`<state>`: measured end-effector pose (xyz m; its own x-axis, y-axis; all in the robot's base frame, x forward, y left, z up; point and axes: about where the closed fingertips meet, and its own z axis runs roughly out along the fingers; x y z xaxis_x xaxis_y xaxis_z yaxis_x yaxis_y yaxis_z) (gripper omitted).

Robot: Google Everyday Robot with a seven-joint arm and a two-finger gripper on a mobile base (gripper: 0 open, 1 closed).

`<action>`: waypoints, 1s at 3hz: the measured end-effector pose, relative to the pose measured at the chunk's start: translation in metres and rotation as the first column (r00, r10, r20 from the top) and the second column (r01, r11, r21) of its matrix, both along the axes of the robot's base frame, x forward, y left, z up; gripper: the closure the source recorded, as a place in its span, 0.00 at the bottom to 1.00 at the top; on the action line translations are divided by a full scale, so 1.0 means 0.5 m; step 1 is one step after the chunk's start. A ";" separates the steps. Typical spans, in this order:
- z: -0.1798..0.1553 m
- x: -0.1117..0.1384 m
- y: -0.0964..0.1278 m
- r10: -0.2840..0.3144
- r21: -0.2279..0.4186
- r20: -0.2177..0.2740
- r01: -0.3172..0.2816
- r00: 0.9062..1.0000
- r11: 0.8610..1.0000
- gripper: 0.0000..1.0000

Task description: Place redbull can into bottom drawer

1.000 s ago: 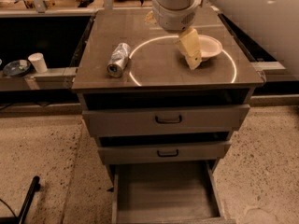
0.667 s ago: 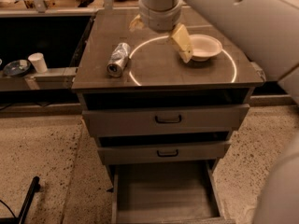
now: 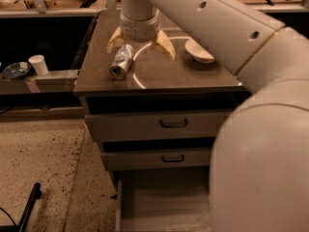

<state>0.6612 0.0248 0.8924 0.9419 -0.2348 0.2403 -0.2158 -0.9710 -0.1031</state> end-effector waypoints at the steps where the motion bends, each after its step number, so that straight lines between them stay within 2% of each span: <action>1: -0.042 0.022 0.041 0.103 -0.023 -0.048 -0.104 0.994 0.994 0.00; 2: -0.069 0.040 0.085 0.154 -0.009 -0.064 -0.155 0.986 0.988 0.18; 3: -0.094 0.054 0.103 0.138 0.012 -0.081 -0.137 0.987 0.990 0.41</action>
Offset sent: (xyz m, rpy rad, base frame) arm 0.0216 0.0604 -0.0458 -0.0240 0.1132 0.2088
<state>0.6883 0.0763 0.8454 0.9817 -0.1027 0.1604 -0.0879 -0.9914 -0.0967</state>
